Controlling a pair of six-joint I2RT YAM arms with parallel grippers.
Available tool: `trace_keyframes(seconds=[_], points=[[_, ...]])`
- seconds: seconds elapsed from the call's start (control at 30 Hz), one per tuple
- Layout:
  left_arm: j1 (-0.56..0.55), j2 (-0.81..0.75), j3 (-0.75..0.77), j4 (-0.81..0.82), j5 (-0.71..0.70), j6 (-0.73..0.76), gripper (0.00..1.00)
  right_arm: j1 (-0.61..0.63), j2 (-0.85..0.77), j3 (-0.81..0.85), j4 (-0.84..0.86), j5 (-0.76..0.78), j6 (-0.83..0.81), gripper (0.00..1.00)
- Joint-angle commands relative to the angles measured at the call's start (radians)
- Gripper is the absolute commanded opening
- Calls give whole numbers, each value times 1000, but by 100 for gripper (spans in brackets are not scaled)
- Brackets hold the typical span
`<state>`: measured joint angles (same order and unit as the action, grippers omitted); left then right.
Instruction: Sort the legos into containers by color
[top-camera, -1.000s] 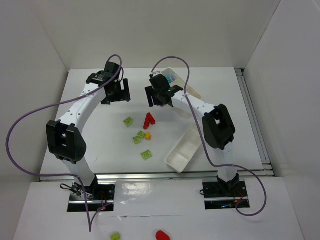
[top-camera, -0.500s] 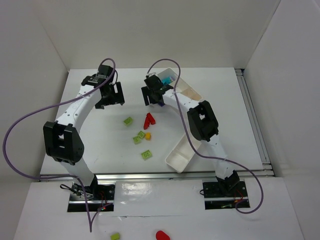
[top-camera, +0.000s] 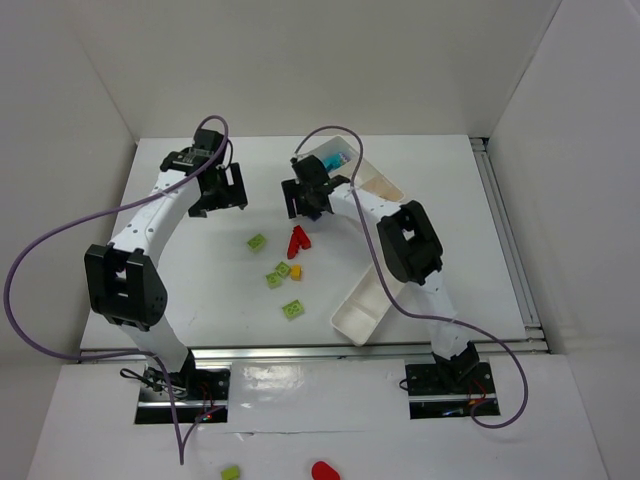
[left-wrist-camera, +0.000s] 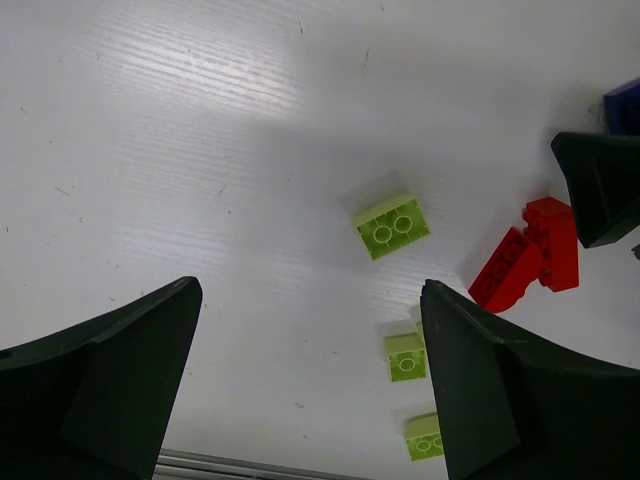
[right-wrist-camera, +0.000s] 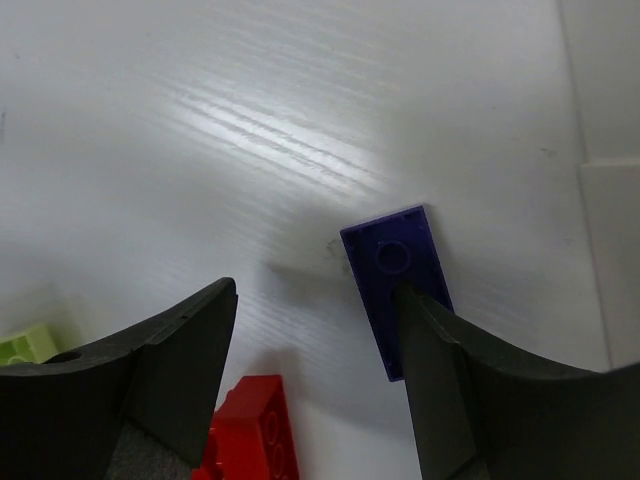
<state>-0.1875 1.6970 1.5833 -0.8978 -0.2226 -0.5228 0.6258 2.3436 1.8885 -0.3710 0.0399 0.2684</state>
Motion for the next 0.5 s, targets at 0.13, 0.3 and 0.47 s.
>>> trace_keyframes(seconds=[0.13,0.3,0.47], points=[[6,-26,20,-1,19,18,100,41,-116,-29,43,-48,-1,71],[6,-26,20,8,28,18,100,41,-148,-60,64,27,-24,73],[6,-26,20,8,37,27,100,41,-93,3,-43,127,-14,80]])
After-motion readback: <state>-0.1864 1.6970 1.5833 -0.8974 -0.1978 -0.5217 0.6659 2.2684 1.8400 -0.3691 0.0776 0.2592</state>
